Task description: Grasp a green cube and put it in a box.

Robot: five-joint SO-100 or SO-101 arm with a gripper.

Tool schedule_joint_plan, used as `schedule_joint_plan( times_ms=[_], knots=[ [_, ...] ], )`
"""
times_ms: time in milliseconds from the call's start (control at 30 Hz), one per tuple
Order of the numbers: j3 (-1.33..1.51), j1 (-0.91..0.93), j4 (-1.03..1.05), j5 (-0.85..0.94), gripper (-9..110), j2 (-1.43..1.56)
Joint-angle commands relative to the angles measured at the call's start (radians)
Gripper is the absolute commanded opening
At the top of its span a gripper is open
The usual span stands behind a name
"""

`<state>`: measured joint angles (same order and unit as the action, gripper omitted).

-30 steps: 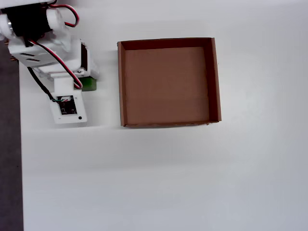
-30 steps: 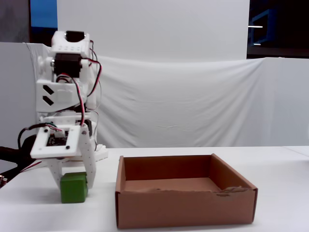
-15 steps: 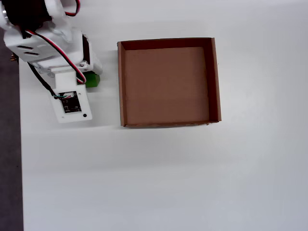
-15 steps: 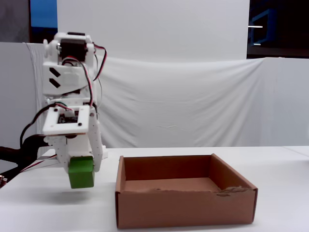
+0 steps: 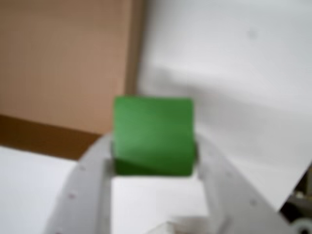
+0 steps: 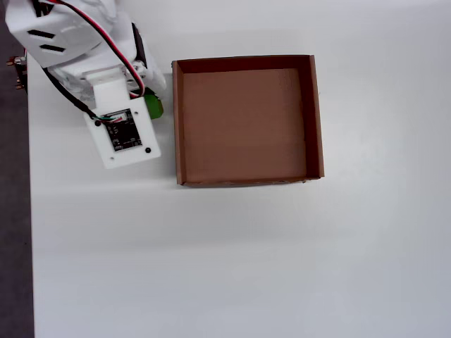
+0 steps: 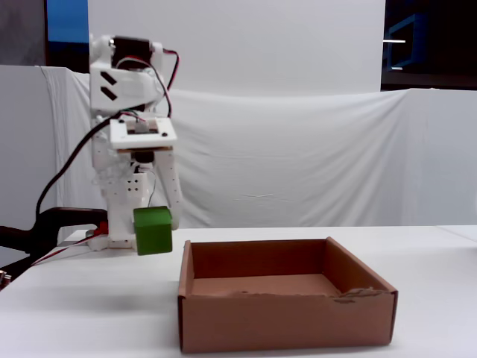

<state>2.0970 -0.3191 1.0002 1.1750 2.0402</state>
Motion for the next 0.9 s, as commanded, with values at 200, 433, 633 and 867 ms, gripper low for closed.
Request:
schedule_joint_plan(
  times_ms=[200, 433, 633, 867],
  knots=[
    [-0.19, -0.152, 0.032, -0.017, 15, -0.029],
    [-0.256, -0.264, 0.048, -0.017, 14, -0.14],
    [-0.272, -0.311, 0.026, -0.017, 14, -0.229],
    [-0.247, -0.342, -0.015, -0.017, 14, -0.284]
  ],
)
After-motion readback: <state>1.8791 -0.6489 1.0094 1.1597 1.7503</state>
